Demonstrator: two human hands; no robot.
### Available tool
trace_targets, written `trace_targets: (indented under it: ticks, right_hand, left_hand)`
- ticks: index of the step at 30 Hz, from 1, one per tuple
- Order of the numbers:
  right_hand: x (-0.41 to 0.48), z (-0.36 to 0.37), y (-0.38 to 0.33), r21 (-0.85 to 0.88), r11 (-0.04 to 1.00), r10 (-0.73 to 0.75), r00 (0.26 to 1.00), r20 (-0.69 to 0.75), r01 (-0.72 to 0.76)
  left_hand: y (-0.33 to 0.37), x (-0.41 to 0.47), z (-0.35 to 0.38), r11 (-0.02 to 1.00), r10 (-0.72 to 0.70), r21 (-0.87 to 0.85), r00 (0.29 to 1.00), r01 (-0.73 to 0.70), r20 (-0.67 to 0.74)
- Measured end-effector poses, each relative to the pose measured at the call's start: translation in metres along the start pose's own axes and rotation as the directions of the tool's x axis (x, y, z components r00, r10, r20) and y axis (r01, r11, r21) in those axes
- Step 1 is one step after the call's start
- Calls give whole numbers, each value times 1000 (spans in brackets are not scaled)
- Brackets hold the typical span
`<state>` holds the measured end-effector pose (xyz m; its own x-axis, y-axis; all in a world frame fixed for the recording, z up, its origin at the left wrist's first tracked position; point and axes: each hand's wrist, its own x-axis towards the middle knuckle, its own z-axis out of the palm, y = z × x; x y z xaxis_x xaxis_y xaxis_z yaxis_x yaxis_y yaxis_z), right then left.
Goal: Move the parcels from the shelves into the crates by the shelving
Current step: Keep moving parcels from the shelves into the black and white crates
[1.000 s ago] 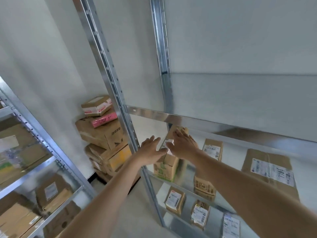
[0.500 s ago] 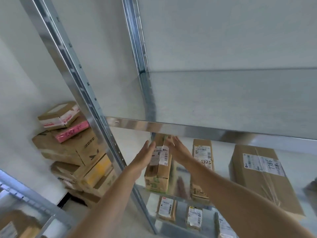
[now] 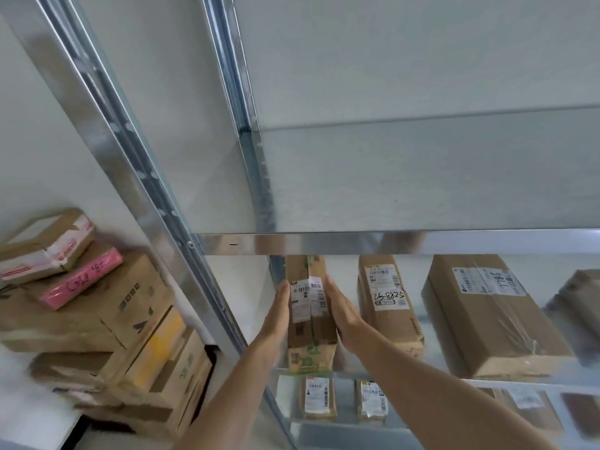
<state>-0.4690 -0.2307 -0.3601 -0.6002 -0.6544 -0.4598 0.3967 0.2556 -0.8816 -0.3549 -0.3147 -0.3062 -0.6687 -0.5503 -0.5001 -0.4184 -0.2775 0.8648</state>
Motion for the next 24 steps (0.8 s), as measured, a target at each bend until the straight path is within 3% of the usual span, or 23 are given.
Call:
trace_targets:
  ticks: [6,15,24]
  right_hand:
    - [-5,11,-4,140,990,-1,1000,-22,4]
    - [20,12,18,150,989,8,993,-121,11]
    - [-45,12,-14,198,975,-65,984,-169,99]
  left_hand:
    - [-10,9,-4,997,-33,-71,999,35,26]
    - [-11,8,1,990,-16,-135,996,29,91]
    - [3,-30,10,993,11,-121,992,3,122]
